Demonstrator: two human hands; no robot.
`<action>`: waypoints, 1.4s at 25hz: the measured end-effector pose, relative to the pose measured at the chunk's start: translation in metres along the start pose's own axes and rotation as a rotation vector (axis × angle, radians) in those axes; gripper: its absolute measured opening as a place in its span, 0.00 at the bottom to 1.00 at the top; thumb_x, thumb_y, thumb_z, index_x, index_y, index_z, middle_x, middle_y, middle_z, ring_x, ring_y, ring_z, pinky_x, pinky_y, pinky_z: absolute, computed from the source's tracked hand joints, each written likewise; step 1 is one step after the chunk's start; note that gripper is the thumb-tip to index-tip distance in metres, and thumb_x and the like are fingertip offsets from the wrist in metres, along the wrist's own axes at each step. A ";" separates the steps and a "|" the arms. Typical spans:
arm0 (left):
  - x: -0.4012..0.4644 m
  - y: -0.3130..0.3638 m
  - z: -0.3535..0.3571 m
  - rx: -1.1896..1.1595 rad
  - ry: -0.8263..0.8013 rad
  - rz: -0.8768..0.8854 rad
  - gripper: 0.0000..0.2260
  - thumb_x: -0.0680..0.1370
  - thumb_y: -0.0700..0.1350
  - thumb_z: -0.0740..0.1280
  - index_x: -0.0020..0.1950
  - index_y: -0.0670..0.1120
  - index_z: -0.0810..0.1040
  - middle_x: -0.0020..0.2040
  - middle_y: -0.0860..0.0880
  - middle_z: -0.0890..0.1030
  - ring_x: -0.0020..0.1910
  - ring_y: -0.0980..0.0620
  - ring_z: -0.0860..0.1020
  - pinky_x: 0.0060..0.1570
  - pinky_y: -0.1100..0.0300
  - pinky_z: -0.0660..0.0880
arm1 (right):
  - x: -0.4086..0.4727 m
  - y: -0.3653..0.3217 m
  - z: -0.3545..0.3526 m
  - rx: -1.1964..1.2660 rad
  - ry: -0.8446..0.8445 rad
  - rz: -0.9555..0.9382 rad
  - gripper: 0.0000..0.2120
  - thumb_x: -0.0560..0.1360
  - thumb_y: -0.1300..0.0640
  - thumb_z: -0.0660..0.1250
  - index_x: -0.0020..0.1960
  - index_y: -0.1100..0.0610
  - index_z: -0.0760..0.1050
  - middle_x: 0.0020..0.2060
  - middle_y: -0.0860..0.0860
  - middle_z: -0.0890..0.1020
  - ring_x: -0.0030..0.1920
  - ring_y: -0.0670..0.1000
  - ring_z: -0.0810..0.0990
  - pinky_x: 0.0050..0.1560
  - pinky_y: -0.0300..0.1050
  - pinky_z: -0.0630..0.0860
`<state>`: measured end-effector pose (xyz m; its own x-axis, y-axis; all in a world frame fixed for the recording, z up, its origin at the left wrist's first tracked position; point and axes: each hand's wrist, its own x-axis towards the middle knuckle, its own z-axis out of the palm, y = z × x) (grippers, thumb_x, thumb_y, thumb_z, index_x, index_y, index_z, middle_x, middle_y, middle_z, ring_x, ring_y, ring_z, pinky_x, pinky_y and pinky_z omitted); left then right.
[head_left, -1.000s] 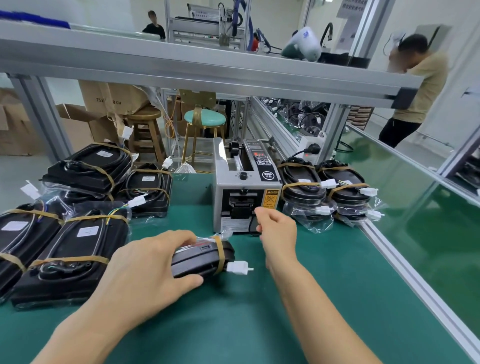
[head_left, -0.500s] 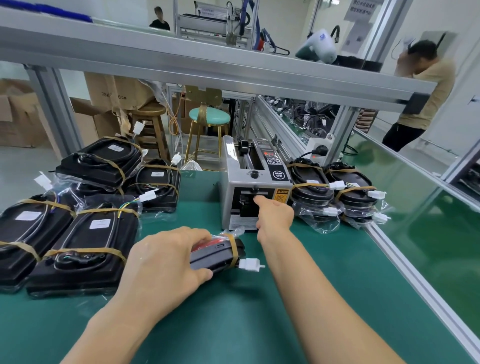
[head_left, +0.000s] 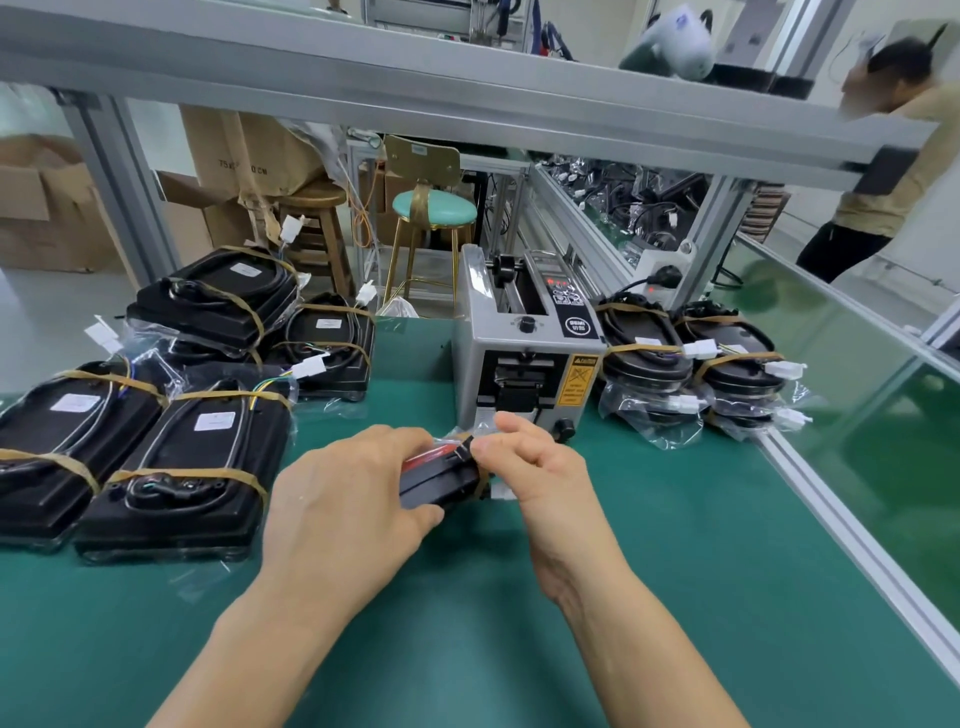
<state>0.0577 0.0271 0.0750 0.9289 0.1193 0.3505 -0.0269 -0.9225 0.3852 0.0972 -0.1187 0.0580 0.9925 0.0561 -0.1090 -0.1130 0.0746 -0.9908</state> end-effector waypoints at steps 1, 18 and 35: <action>0.000 0.001 -0.001 -0.008 0.006 0.001 0.17 0.63 0.53 0.77 0.50 0.58 0.80 0.45 0.55 0.83 0.45 0.47 0.80 0.39 0.59 0.68 | -0.001 0.002 0.002 0.013 0.013 -0.003 0.04 0.72 0.61 0.71 0.39 0.58 0.84 0.61 0.45 0.76 0.46 0.24 0.73 0.47 0.29 0.66; -0.001 0.001 0.003 0.021 0.026 0.001 0.17 0.62 0.52 0.78 0.48 0.57 0.80 0.43 0.55 0.82 0.42 0.46 0.80 0.38 0.58 0.70 | -0.010 0.012 0.018 0.083 0.132 0.012 0.04 0.71 0.62 0.72 0.39 0.58 0.85 0.60 0.48 0.76 0.49 0.27 0.74 0.49 0.31 0.68; -0.002 -0.002 -0.004 0.010 -0.076 0.142 0.17 0.67 0.49 0.75 0.53 0.64 0.80 0.65 0.63 0.72 0.41 0.46 0.81 0.37 0.58 0.70 | -0.013 0.014 0.029 0.063 0.262 0.005 0.12 0.69 0.58 0.74 0.28 0.48 0.83 0.53 0.45 0.78 0.42 0.28 0.75 0.52 0.40 0.70</action>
<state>0.0545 0.0302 0.0773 0.9412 -0.0404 0.3353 -0.1568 -0.9316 0.3279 0.0811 -0.0892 0.0478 0.9694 -0.2025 -0.1389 -0.1124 0.1372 -0.9841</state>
